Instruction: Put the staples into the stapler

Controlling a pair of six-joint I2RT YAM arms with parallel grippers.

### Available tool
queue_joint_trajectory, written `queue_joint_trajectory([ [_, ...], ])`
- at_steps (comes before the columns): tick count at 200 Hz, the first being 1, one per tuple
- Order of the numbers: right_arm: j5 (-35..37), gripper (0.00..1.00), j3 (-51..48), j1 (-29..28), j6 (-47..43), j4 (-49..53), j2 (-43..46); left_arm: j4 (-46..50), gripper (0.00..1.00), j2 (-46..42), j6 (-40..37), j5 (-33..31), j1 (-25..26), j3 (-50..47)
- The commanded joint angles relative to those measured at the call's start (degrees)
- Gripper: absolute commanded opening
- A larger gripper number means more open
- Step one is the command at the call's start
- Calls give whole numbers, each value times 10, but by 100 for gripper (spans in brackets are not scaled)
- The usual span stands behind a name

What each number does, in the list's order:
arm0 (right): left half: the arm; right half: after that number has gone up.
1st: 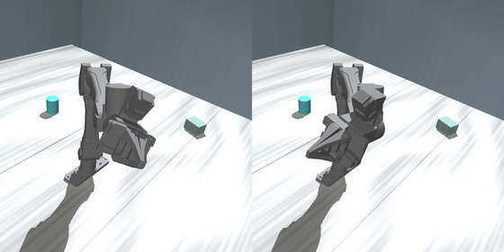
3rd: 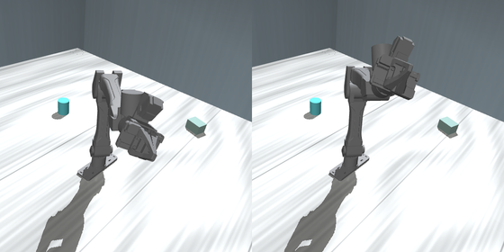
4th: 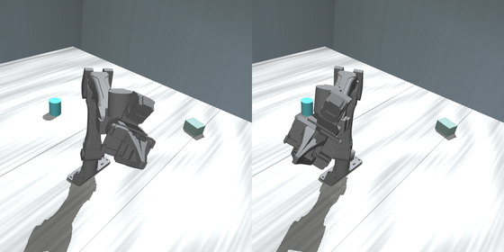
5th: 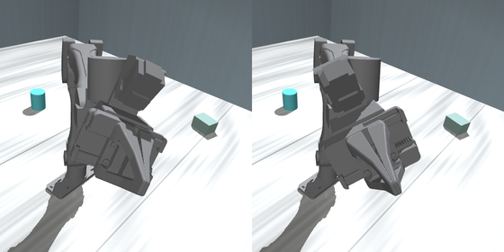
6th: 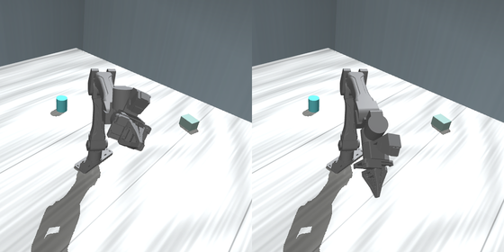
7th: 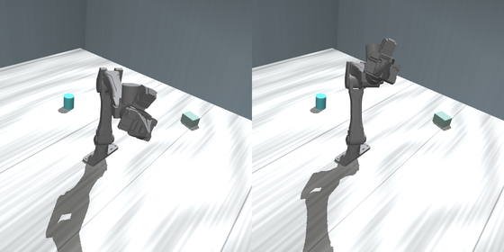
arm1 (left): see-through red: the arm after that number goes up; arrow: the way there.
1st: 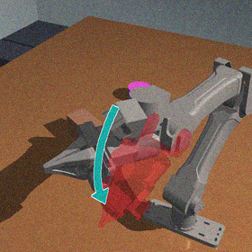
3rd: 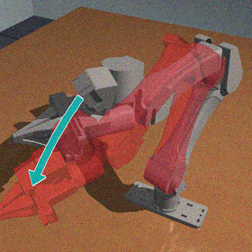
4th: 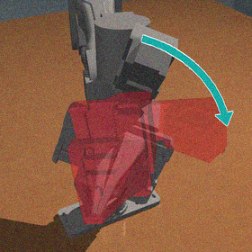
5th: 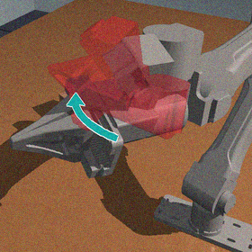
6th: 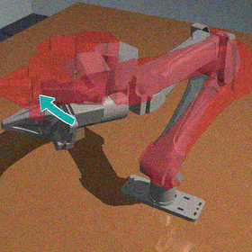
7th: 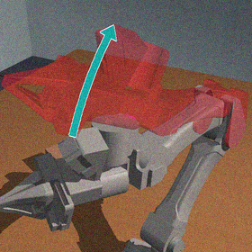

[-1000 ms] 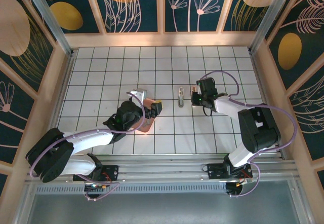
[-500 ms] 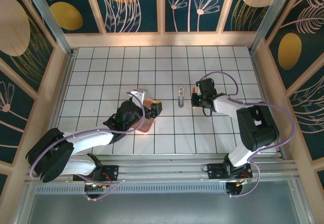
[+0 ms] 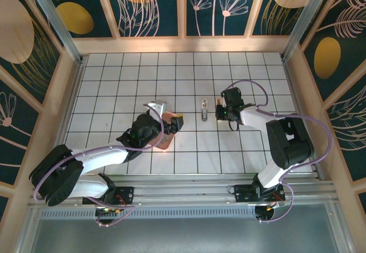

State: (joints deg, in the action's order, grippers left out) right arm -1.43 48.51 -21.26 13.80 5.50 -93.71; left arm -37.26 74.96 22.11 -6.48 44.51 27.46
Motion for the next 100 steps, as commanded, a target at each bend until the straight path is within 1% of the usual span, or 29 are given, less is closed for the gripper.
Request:
queue_joint_trajectory([
  [1, 14, 22, 14, -5, -4, 22, -8, -2, 94, 3, -11, 7, -3, 15],
  [46, 20, 17, 15, -5, -1, 26, -5, -2, 94, 1, -12, 7, -2, 15],
  [100, 20, 16, 16, -7, 1, 16, 26, -2, 94, 2, -12, 8, -2, 16],
])
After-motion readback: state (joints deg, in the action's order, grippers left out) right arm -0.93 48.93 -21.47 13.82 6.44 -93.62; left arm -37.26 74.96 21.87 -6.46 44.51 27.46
